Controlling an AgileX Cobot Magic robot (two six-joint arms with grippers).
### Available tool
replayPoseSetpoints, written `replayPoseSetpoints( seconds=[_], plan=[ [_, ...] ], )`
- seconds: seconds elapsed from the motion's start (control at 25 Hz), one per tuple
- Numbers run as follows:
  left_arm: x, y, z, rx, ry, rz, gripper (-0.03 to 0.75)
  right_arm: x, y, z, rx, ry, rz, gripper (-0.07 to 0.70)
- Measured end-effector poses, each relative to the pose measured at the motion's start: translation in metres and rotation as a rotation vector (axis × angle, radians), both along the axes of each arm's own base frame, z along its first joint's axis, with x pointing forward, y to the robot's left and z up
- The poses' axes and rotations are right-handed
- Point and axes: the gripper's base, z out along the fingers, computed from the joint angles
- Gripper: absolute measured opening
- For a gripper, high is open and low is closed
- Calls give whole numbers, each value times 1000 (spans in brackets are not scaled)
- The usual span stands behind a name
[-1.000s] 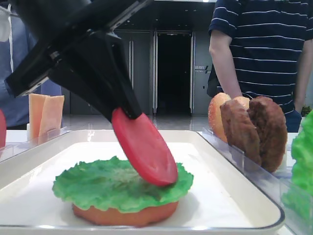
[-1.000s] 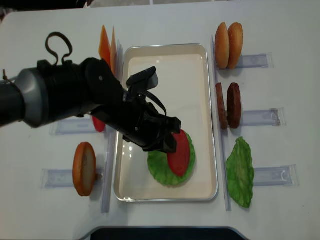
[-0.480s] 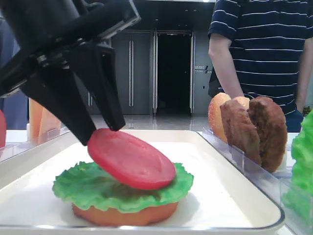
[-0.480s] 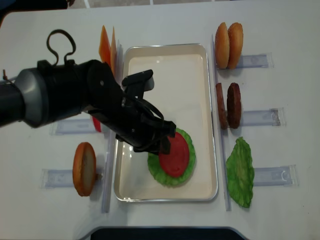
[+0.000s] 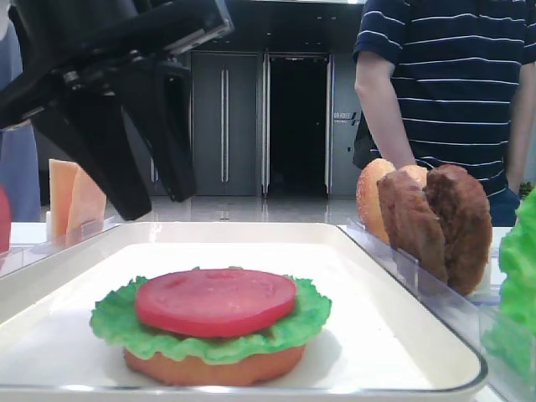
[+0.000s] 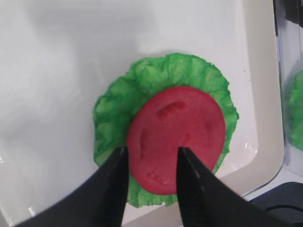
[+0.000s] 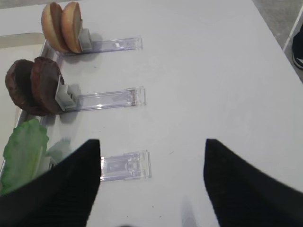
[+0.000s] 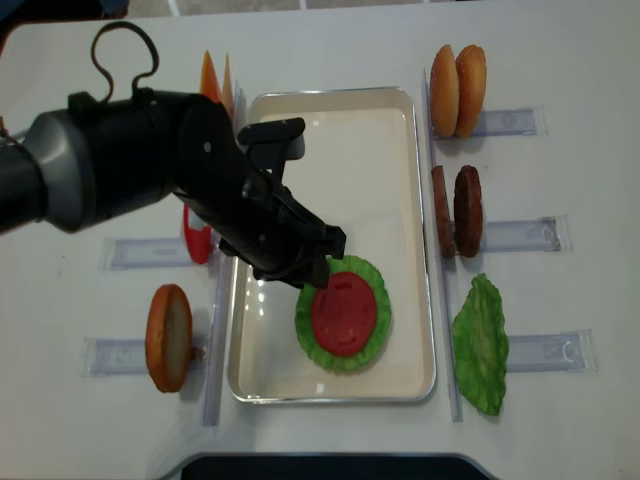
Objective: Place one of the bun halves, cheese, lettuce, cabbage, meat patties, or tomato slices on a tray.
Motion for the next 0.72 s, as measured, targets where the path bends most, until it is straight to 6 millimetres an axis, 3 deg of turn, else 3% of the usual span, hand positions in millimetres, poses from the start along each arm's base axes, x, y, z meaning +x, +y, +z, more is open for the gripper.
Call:
replayPoseSetpoints(
  seconds=[0.36, 0.72],
  plan=[
    [14, 8, 11, 38, -25, 1, 267, 0, 0, 0, 0, 0, 0, 471],
    [31, 35, 21, 95, -53, 42, 267, 0, 0, 0, 0, 0, 0, 471]
  ],
)
